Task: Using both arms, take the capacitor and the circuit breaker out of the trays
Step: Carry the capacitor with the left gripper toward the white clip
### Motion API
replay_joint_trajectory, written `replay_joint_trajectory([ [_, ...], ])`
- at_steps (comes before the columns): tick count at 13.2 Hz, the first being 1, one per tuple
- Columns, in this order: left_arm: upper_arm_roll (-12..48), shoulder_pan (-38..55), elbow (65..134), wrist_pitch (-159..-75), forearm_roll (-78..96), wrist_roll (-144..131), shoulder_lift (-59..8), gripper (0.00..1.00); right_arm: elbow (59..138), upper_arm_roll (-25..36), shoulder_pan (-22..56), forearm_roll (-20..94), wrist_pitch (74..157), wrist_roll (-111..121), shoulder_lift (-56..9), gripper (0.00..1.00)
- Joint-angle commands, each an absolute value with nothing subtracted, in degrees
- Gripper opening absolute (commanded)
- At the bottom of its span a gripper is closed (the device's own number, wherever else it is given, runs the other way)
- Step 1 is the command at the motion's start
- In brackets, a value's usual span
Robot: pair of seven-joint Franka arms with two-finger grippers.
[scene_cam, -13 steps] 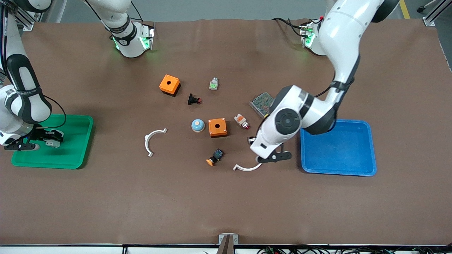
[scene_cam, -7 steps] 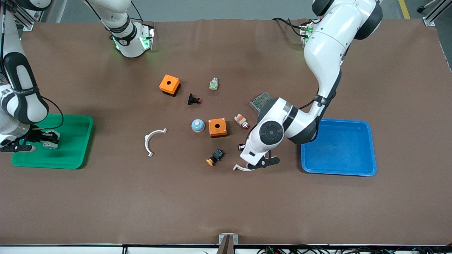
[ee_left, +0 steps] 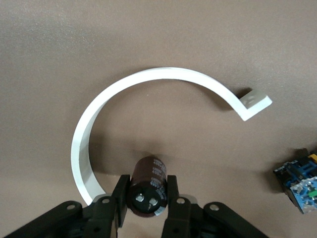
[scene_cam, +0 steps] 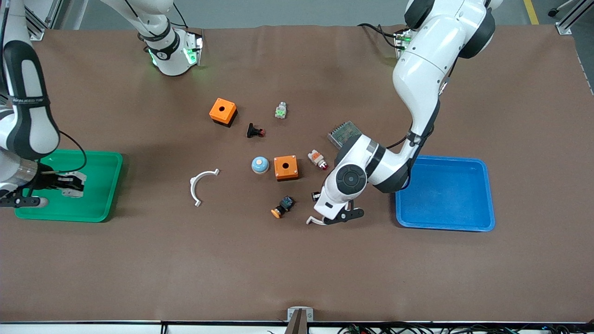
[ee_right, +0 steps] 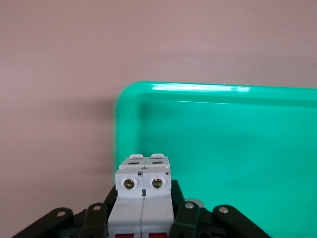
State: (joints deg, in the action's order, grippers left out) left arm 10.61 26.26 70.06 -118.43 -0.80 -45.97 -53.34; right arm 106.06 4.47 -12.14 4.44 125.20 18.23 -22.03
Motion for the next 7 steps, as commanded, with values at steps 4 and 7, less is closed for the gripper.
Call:
replay_joint_trajectory([
  [4,8.18,28.91,68.55,-118.39,-1.32,-47.29,-54.49,0.24,108.28,4.92,1.03,5.71,123.04,3.72,-19.51,0.0],
  [7,7.91,28.83,68.55,-118.39,-1.23,-47.11,-54.06,0.66,109.15,4.92,8.24,5.89,125.58,-6.29,-19.95,0.0],
])
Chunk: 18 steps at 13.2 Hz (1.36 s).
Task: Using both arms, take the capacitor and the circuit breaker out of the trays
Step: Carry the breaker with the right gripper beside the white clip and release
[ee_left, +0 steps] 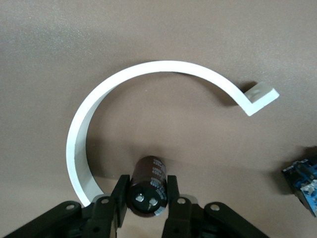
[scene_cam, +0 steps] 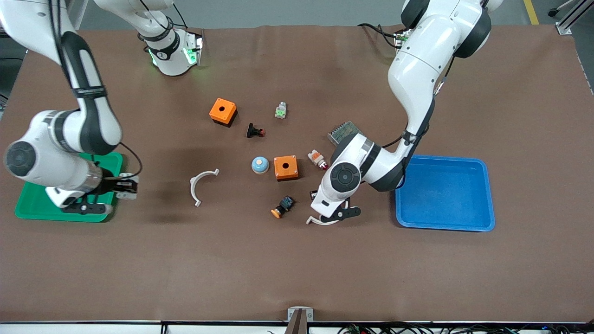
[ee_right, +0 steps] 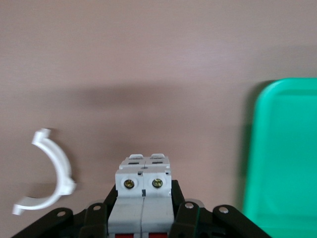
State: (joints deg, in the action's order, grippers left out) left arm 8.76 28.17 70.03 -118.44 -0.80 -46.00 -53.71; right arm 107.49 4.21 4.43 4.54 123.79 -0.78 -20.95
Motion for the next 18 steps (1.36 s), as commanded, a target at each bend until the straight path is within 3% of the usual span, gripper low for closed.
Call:
replay_joint_trajectory([
  [1,7.82,28.65,68.55,-118.39,-1.23,-46.85,-53.53,0.94,109.16,4.92,10.35,5.89,126.47,-9.55,-20.04,0.0],
  [2,7.74,28.39,68.47,-118.39,-1.32,-46.85,-52.74,1.0,109.16,4.92,12.72,5.89,127.26,-13.23,-20.3,0.0],
  [6,8.08,24.45,68.99,-117.16,-1.32,-46.23,-45.11,1.0,109.16,4.92,21.69,5.8,133.66,-21.09,-24.25,0.0],
  [12,8.61,16.36,70.75,-97.32,-0.53,-31.49,-30.52,1.0,109.16,4.92,26.72,5.8,141.76,-26.28,-30.49,0.0],
  [18,8.61,6.44,88.65,-95.89,0.79,-19.89,-11.98,1.0,108.98,4.92,28.65,5.8,145.02,-29.0,-33.13,0.0],
])
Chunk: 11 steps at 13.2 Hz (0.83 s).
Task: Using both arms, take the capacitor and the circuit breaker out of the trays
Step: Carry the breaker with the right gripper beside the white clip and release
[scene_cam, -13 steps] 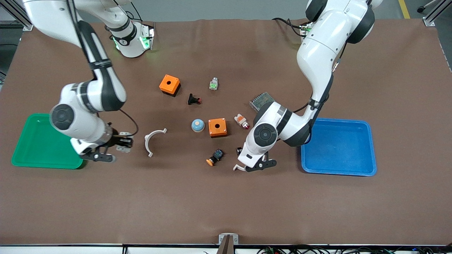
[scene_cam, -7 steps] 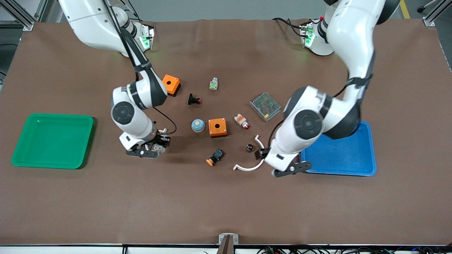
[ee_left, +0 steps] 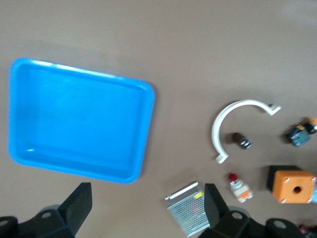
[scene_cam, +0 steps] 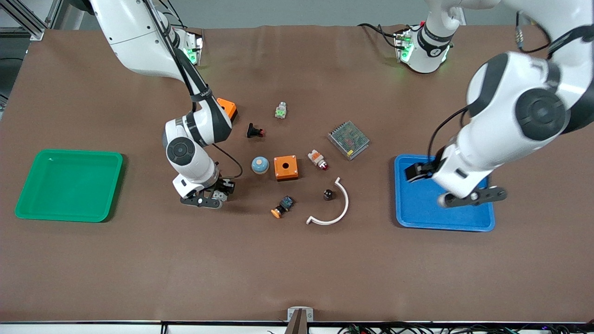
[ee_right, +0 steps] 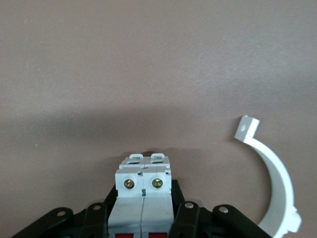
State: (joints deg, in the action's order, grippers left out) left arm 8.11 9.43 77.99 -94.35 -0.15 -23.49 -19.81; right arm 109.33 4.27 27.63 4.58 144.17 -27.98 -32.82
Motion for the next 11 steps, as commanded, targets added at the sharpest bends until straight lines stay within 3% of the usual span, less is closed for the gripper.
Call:
replay_joint_trajectory([
  [1,8.61,4.59,91.2,-96.06,0.79,-17.17,-9.43,1.0,108.9,4.92,28.83,5.8,145.11,-29.35,-33.48,0.0],
  [5,8.61,-1.22,97.12,-96.15,0.88,-10.55,-1.5,1.0,108.37,4.92,28.92,5.8,144.76,-29.27,-34.1,0.04],
  [6,8.53,-1.67,96.95,-96.07,0.88,-10.46,-0.97,1.0,107.76,4.92,28.39,5.8,144.15,-29.44,-34.19,0.28],
  [7,8.53,-2.37,96.77,-96.06,0.88,-10.28,0.08,1.0,107.49,4.92,28.13,5.8,144.14,-29.88,-34.19,0.94],
  [8,8.53,-2.72,96.85,-96.06,0.88,-9.94,0.96,1.0,107.32,4.92,28.3,5.8,144.05,-29.97,-34.19,1.0],
  [11,8.09,-3.87,95.45,-95.02,0.79,-6.6,2.54,1.0,106.26,5.01,27.95,5.8,142.83,-29.53,-33.93,1.0],
])
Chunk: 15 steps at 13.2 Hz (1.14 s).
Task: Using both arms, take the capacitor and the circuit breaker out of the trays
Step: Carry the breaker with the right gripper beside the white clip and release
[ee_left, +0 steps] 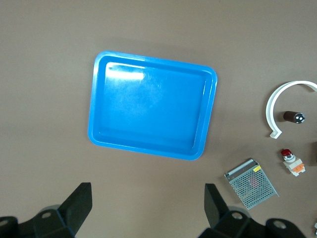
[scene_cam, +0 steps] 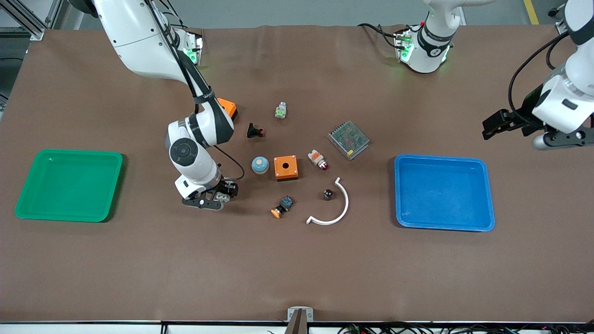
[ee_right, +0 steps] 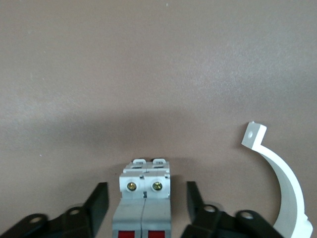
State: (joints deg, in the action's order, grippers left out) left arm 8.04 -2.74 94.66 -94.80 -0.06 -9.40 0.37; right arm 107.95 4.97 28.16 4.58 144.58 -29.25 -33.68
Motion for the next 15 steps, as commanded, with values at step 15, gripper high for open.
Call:
replay_joint_trajectory([
  [15,8.0,-5.27,89.74,-90.79,0.26,-3.96,1.14,1.0,85.87,5.45,9.94,2.13,99.86,0.52,-24.62,1.0],
])
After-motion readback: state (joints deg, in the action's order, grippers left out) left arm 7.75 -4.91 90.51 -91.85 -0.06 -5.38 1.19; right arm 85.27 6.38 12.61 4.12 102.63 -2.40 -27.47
